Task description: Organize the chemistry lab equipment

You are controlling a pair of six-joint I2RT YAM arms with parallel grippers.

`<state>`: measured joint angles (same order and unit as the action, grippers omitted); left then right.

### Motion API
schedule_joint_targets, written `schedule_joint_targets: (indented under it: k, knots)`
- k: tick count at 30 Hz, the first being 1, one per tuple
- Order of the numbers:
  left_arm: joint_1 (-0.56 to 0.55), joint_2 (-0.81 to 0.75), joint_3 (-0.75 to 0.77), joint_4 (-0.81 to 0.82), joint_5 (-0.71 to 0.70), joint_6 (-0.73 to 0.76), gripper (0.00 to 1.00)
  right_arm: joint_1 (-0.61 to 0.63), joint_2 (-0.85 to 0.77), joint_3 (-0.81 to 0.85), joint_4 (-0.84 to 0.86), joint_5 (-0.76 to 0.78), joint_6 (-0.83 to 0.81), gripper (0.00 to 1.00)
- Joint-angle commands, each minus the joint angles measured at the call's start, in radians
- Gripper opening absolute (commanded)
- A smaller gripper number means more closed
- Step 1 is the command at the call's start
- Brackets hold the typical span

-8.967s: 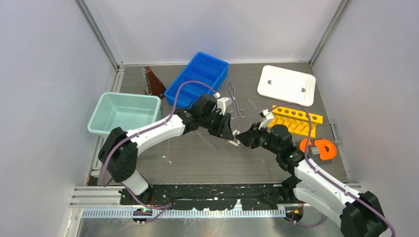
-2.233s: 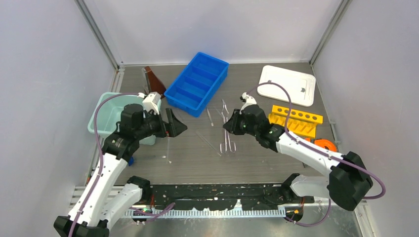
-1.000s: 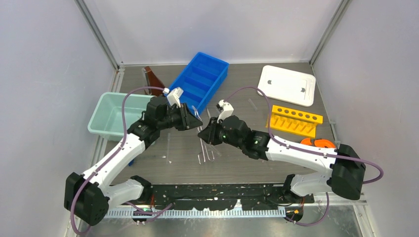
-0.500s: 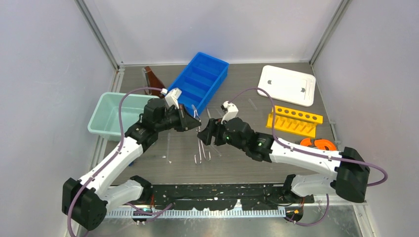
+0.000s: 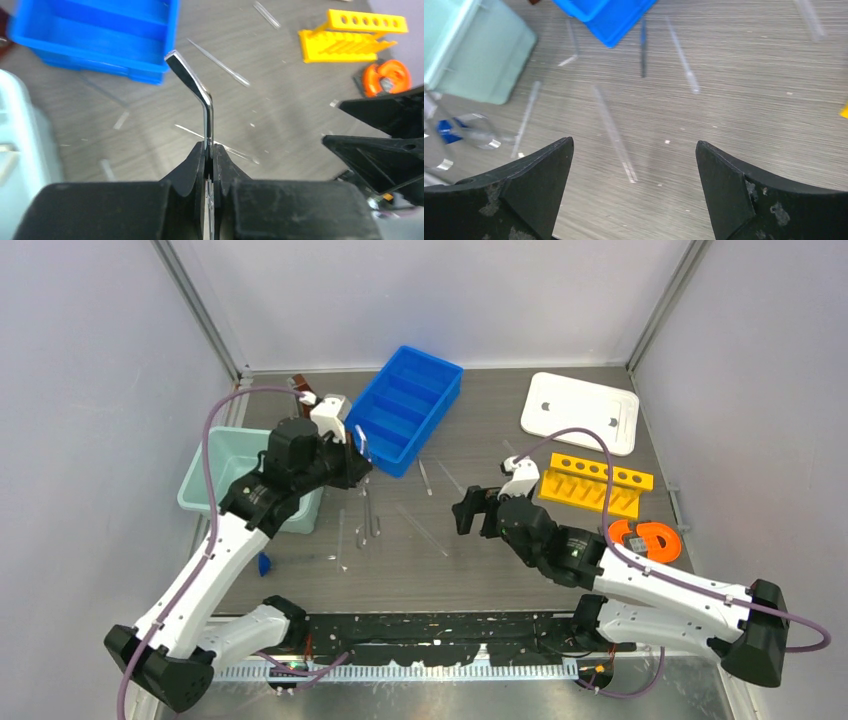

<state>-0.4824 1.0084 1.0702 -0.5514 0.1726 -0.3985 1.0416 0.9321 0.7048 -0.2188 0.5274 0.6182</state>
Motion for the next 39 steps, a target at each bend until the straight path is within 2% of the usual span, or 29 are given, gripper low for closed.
schedule_joint_targets:
  k: [1, 5, 7, 14, 20, 24, 28, 39]
  knots:
    - [0.004, -0.039, 0.129, -0.115, -0.297, 0.231, 0.00, -0.015, -0.060, -0.048, -0.030, 0.136, -0.054, 1.00]
    - [0.006, -0.036, 0.192, -0.119, -0.580, 0.317, 0.00, -0.032, -0.089, -0.082, -0.030, 0.136, -0.057, 1.00]
    - [0.026, -0.028, 0.210, -0.098, -0.656, 0.333, 0.00, -0.040, -0.099, -0.090, -0.030, 0.133, -0.059, 1.00]
    - [0.238, 0.032, 0.246, -0.065, -0.667, 0.223, 0.00, -0.049, -0.137, -0.117, -0.031, 0.114, -0.052, 1.00]
    - [0.355, 0.077, 0.240, -0.024, -0.795, 0.081, 0.00, -0.049, -0.162, -0.135, -0.031, 0.102, -0.042, 1.00]
    - [0.437, 0.130, 0.244, -0.031, -0.782, -0.021, 0.00, -0.050, -0.160, -0.135, -0.032, 0.089, -0.037, 1.00]
    - [0.535, 0.173, 0.209, -0.042, -0.705, -0.117, 0.00, -0.049, -0.147, -0.132, -0.032, 0.081, -0.034, 1.00]
    - [0.627, 0.279, 0.043, 0.007, -0.640, -0.272, 0.00, -0.049, -0.138, -0.128, -0.031, 0.075, -0.037, 1.00]
